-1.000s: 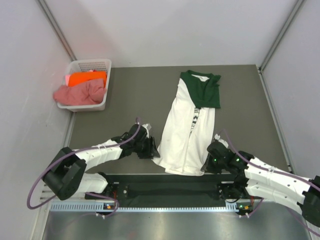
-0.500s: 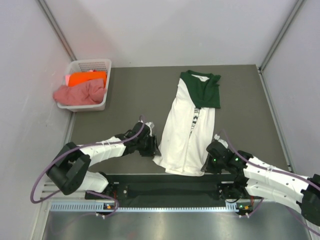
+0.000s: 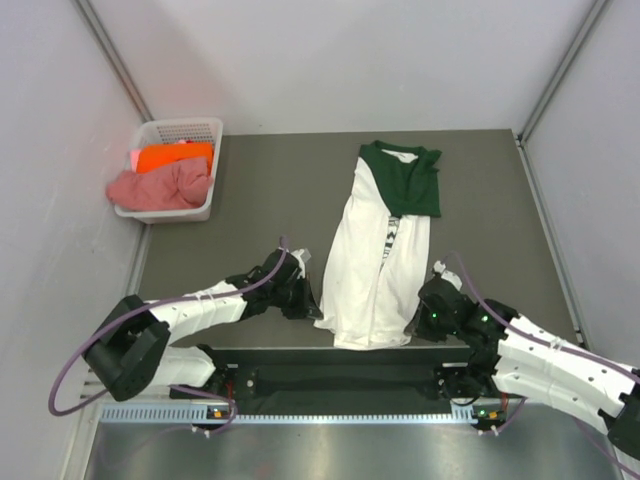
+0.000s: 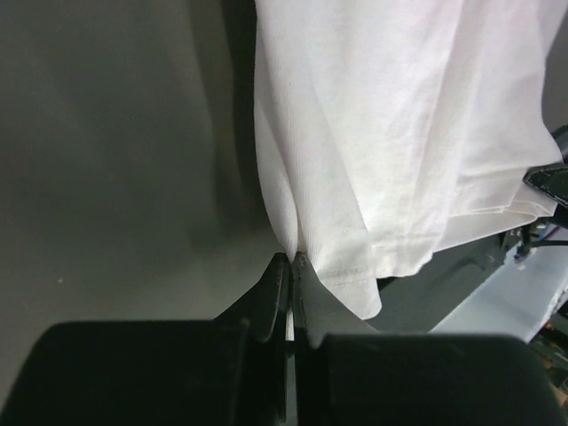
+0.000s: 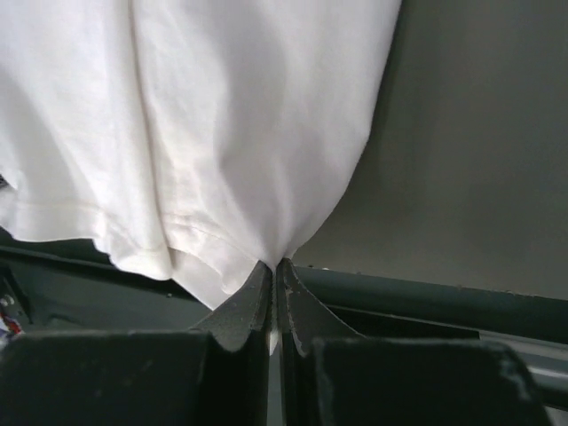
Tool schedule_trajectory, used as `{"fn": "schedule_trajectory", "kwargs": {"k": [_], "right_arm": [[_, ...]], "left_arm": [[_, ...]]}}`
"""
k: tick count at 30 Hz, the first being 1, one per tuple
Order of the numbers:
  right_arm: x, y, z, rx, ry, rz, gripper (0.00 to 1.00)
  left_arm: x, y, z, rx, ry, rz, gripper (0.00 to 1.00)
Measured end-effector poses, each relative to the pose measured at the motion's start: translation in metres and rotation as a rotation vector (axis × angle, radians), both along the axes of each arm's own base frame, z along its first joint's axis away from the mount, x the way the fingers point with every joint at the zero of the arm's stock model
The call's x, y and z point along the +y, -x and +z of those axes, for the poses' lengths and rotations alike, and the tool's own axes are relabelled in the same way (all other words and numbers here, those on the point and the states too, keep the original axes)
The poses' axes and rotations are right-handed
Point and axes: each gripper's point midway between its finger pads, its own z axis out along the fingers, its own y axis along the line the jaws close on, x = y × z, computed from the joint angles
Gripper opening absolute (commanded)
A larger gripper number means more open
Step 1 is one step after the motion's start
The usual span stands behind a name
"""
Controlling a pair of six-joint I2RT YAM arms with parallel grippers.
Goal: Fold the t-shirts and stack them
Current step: Fold the tshirt
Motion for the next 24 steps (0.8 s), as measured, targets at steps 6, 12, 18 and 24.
{"fn": "schedule_trajectory", "kwargs": {"k": [6, 12, 18, 24], "right_arm": [[0.003, -0.017, 0.026, -0.092, -0.012, -0.013, 0.0], [-0.005, -0.051, 0.052, -0.174, 0.035, -0.057, 0.0], [-0.025, -0.115, 0.072, -0.223, 0.102, -0.13, 0.0], [-0.042, -0.177, 0.069, -0.205, 0.139, -0.15, 0.0]], "left_arm": [[-0.01, -0.006, 0.021, -0.003, 0.065, -0.004, 0.0], [-0.021, -0.038, 0.051, -0.023, 0.134, 0.024, 0.0], [-0.032, -0.108, 0.084, -0.073, 0.165, 0.087, 0.0], [-0.049, -0.181, 0.091, -0.098, 0.181, 0.123, 0.0]]}}
